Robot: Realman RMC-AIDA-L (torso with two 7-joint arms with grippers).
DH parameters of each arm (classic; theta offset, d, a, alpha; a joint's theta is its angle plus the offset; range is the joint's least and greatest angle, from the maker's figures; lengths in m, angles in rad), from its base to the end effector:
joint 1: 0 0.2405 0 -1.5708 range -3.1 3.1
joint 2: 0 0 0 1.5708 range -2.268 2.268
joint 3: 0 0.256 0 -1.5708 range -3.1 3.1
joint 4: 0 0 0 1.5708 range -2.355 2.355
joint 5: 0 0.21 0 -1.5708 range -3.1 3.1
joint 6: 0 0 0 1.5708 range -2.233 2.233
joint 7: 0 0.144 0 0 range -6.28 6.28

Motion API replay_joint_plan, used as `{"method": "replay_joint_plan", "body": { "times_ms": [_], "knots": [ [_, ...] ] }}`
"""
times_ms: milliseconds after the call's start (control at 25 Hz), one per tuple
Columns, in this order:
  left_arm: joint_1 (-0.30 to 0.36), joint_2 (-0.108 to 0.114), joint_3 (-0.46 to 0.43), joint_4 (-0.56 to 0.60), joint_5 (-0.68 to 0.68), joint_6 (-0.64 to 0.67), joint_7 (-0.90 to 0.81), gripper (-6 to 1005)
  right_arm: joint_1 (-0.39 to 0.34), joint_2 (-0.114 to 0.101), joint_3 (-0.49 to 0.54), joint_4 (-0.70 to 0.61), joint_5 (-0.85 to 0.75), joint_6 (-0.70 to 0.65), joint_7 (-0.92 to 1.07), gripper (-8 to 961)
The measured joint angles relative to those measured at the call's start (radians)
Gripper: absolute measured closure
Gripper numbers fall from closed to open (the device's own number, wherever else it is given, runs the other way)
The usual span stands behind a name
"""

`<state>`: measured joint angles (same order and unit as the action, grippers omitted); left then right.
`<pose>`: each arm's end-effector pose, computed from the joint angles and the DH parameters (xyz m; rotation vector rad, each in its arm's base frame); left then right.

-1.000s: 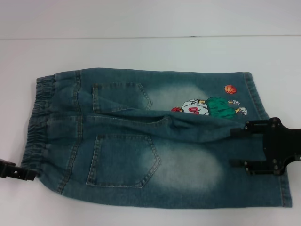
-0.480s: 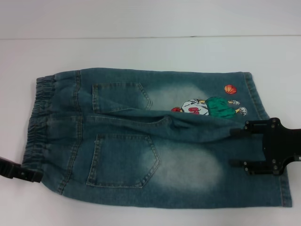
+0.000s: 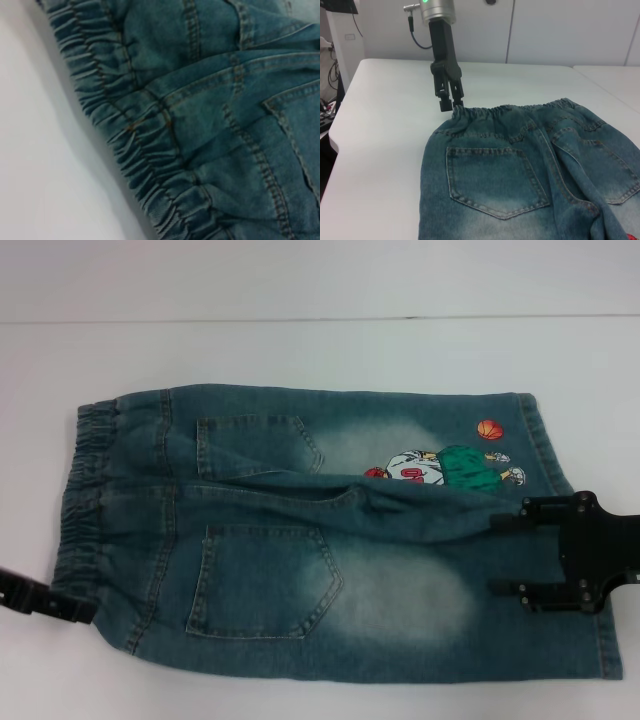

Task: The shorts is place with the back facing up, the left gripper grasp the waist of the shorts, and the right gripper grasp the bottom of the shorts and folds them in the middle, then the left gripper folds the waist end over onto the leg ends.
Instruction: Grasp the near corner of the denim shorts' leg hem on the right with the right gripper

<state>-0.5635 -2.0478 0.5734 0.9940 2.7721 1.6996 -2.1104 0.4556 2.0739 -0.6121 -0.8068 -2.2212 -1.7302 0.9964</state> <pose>-0.3237 0.3122 0.0645 -2.4644 -1.4767 0.2405 0.2909 0.2940 0.0219 -2.8693 0.0554 0.4216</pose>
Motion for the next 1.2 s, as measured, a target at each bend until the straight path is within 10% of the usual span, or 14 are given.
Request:
{"method": "replay_joint_plan", "body": {
  "times_ms": [920, 1200],
  "knots": [
    [-0.025, -0.014, 0.012, 0.012, -0.003, -0.041, 0.001, 186, -0.002, 0.000, 0.007, 0.001, 0.000, 0.006, -0.001, 250],
    [-0.026, -0.017, 0.017, 0.012, -0.004, -0.041, -0.003, 533, -0.002, 0.000, 0.009, 0.002, 0.000, 0.007, -0.001, 249]
  ]
}}
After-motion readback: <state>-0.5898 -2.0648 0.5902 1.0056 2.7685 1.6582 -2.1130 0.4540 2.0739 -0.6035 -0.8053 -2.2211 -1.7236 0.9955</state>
